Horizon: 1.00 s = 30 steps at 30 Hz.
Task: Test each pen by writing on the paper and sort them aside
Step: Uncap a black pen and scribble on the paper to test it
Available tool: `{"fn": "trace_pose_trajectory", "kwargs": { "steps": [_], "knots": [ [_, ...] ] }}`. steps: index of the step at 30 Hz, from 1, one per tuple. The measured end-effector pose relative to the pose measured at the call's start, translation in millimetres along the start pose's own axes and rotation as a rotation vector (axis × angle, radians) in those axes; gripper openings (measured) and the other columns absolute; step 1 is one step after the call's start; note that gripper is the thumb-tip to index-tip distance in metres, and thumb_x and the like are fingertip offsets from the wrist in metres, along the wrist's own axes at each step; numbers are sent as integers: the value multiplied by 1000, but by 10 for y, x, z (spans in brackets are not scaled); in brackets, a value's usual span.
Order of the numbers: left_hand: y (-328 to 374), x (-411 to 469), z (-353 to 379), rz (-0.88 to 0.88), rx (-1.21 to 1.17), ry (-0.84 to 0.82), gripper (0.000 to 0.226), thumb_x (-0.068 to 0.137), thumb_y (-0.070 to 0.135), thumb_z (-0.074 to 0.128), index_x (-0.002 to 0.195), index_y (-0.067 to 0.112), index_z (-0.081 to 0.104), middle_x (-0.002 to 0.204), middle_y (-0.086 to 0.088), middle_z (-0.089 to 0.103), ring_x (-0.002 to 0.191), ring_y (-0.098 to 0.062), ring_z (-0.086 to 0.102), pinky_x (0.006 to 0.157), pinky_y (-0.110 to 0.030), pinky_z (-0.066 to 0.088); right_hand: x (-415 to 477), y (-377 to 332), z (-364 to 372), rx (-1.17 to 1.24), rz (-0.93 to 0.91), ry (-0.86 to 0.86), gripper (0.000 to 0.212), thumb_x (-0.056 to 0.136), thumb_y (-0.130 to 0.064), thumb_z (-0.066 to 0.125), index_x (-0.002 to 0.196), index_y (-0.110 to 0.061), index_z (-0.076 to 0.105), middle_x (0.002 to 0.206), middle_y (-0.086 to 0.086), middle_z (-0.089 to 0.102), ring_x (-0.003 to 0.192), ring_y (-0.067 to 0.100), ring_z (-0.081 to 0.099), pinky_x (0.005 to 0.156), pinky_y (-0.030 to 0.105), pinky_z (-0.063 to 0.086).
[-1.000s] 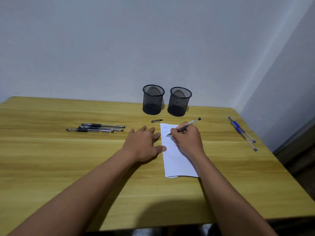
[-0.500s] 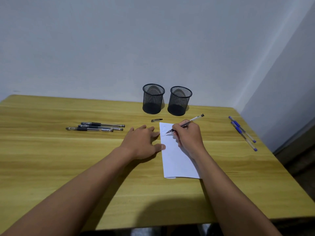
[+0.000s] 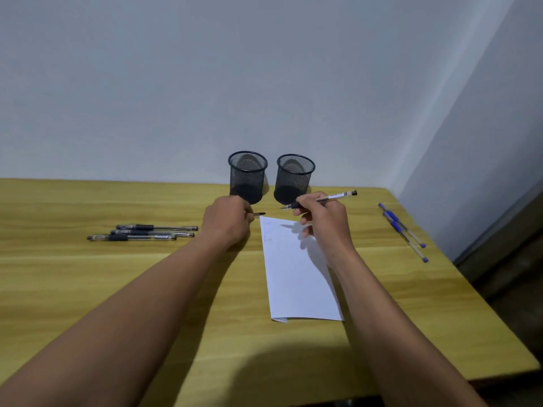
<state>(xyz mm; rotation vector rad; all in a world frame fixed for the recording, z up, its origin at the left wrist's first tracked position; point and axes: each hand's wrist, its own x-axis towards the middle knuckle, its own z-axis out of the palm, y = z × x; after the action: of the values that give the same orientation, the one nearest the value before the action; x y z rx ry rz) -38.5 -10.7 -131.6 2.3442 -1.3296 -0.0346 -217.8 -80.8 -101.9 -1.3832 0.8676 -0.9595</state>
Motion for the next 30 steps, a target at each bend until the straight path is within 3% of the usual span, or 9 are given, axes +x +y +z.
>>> {"fn": "trace_pose_trajectory", "kwargs": {
  "steps": [8, 12, 14, 18, 23, 30],
  "knots": [
    [59, -125, -270, 72, -446, 104, 11, 86, 10, 72, 96, 14, 74, 88, -2, 74, 82, -17, 66, 73, -22, 47, -19, -27, -12, 122, 42, -3, 10, 92, -13, 73, 82, -14, 73, 77, 1, 69, 77, 11, 65, 56, 23, 56],
    [196, -237, -501, 133, -564, 128, 12, 82, 8, 77, 93, 12, 75, 83, 5, 72, 71, 9, 63, 66, 0, 40, -98, -148, 9, 224, 58, -9, 5, 90, -9, 73, 87, -13, 72, 80, 2, 71, 77, 13, 68, 59, 23, 57],
    [259, -284, -594, 160, -591, 126, 11, 82, 9, 78, 91, 13, 75, 78, 8, 71, 68, 11, 62, 65, -1, 41, -127, -222, -2, 264, 66, -31, 7, 90, -9, 73, 86, -14, 72, 78, 1, 71, 74, 12, 69, 60, 24, 57],
    [344, -369, -733, 187, -629, 102, 9, 82, 13, 78, 88, 17, 74, 74, 9, 72, 70, -5, 67, 67, -13, 49, -183, -341, -66, 281, 62, -83, 3, 91, -11, 73, 90, -12, 71, 82, 4, 71, 73, 12, 69, 60, 25, 57],
    [439, -436, -832, 175, -806, -1, 7, 84, 9, 76, 88, 14, 74, 72, 4, 72, 67, -11, 67, 69, -25, 55, -271, -448, -126, 254, 52, -153, 5, 91, -11, 73, 86, -13, 71, 82, 4, 74, 75, 12, 71, 61, 24, 58],
    [604, -528, -865, 77, -1091, -78, 11, 87, 1, 71, 97, 3, 74, 78, -7, 73, 73, -15, 71, 80, -27, 60, -332, -531, -193, 313, 76, -148, 4, 90, -10, 74, 89, -7, 71, 82, 7, 73, 70, 11, 69, 64, 22, 59]
  ]
}}
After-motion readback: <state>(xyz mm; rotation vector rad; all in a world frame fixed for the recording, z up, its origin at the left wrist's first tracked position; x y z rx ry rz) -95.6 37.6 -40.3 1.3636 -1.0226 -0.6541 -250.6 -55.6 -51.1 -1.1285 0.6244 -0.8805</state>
